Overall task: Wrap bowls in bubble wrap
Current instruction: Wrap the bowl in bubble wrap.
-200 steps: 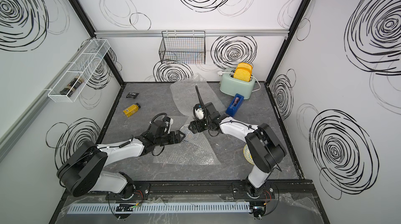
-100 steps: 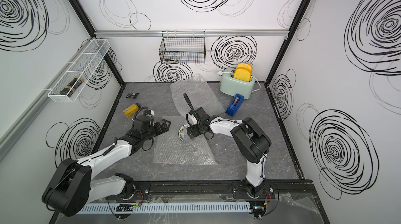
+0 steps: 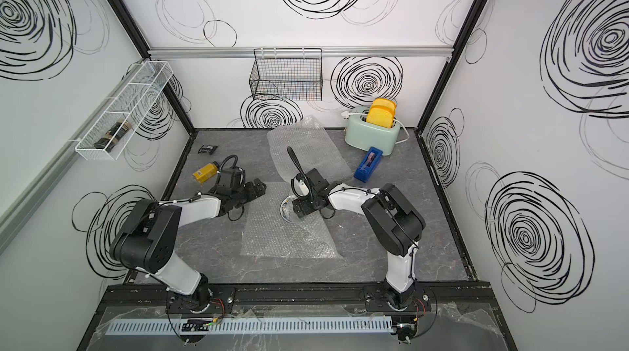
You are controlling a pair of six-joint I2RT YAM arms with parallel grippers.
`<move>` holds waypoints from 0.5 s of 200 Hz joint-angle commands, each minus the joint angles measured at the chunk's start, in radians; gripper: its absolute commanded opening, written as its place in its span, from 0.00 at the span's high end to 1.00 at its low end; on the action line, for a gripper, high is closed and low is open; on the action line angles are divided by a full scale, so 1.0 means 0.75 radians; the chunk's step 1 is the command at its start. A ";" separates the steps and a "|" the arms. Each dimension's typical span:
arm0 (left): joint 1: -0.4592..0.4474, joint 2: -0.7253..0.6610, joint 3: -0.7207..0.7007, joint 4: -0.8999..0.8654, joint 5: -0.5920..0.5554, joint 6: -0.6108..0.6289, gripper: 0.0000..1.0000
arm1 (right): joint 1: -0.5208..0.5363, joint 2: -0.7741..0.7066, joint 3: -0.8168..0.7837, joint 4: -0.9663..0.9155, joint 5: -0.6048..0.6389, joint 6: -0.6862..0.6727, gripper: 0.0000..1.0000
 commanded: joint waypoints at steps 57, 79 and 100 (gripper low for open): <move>0.051 0.198 0.094 0.151 0.151 0.045 0.37 | 0.011 -0.036 -0.031 0.007 -0.013 -0.025 0.10; 0.058 0.205 0.097 0.176 0.193 0.037 0.52 | 0.009 -0.033 -0.034 0.005 -0.013 -0.023 0.10; 0.062 0.181 0.080 0.225 0.208 0.046 0.70 | 0.008 -0.034 -0.038 0.007 -0.015 -0.021 0.10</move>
